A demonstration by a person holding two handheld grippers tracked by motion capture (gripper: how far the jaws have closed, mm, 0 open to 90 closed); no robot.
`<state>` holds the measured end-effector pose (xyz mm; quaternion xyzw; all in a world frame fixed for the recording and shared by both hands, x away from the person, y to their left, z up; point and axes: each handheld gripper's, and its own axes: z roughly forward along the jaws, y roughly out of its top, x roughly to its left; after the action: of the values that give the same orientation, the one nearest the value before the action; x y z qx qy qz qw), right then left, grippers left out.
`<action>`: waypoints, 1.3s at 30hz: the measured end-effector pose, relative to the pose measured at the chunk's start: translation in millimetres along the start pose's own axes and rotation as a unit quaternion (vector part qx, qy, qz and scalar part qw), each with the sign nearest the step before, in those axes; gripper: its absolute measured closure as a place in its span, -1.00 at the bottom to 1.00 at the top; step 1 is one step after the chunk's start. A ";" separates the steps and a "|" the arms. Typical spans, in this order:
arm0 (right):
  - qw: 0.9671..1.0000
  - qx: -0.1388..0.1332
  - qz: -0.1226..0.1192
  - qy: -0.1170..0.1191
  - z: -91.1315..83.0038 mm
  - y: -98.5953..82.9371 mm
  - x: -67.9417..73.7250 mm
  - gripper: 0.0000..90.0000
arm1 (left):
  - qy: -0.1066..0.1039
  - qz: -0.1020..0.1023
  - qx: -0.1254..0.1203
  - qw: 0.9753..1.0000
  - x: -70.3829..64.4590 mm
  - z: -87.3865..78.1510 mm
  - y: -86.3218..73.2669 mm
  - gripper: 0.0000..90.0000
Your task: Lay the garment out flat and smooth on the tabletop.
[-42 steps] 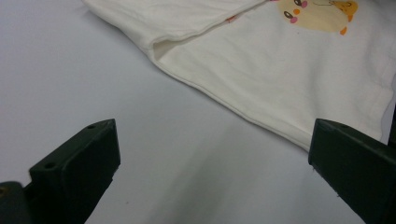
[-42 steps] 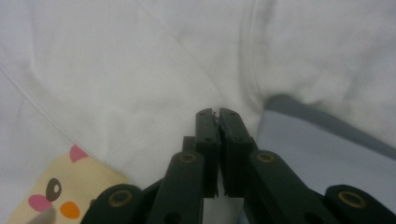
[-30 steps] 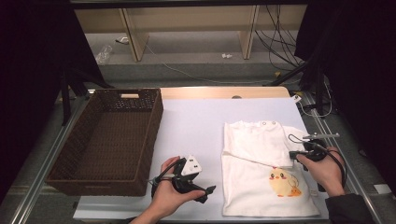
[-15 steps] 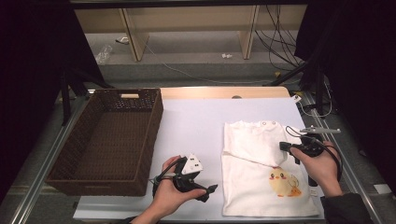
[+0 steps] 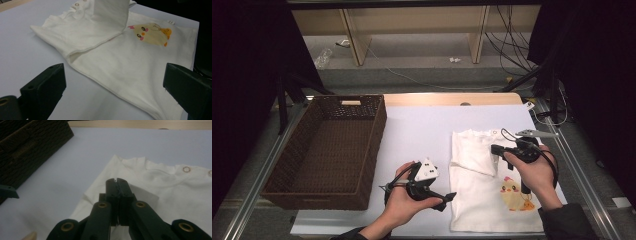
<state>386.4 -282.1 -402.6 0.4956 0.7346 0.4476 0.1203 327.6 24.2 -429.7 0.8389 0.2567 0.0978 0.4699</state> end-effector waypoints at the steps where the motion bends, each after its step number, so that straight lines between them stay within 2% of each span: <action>1: 1.000 0.001 -0.002 0.003 1.5 1.4 3.7 0.99 | -0.001 0.001 -0.002 1.000 -0.5 1.5 2.1 -0.89; 6: 1.000 -0.003 -0.008 0.019 9.6 4.0 16.2 0.99 | 0.006 0.007 -0.010 1.000 -0.6 9.6 12.2 -0.86; 9: 1.000 -0.009 -0.010 0.026 13.5 5.7 22.8 0.99 | 0.017 0.001 -0.014 1.000 -0.9 15.2 17.7 -0.76; 11: 0.999 -0.008 -0.013 0.029 14.3 7.7 27.6 0.99 | 0.016 -0.001 -0.016 1.000 -0.5 18.7 21.1 -0.75; 17: 0.999 -0.018 -0.016 0.040 18.2 13.2 38.9 0.99 | 0.017 0.010 -0.021 1.000 -3.4 30.8 29.5 -0.70; 23: 0.998 -0.020 -0.024 0.046 22.7 14.0 49.2 0.99 | 0.022 0.007 -0.022 0.999 -7.7 50.3 34.1 -0.64; 26: 0.998 -0.022 -0.023 0.050 23.6 14.0 52.6 0.99 | 0.038 0.003 -0.021 0.999 -7.9 59.4 38.8 -0.59; 29: 0.998 -0.023 -0.024 0.053 23.9 13.6 54.5 0.99 | 0.049 -0.011 -0.026 0.998 -4.9 66.0 44.1 -0.39; 31: 0.998 -0.022 -0.024 0.055 23.7 13.2 55.6 0.99 | 0.054 -0.007 -0.027 0.998 -4.1 69.3 46.8 -0.21; 35: 0.998 -0.021 -0.025 0.056 23.8 12.5 57.6 0.99 | 0.061 -0.015 -0.033 0.997 -1.2 74.8 47.2 0.18; 39: 0.998 -0.028 -0.026 0.056 22.8 12.9 60.2 0.99 | 0.064 -0.017 -0.037 0.997 0.5 74.6 45.6 0.46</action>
<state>379.6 -218.1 -389.5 0.4468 0.7400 0.4919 0.1045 373.8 -50.1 -431.8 0.8085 0.2971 0.1523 0.4846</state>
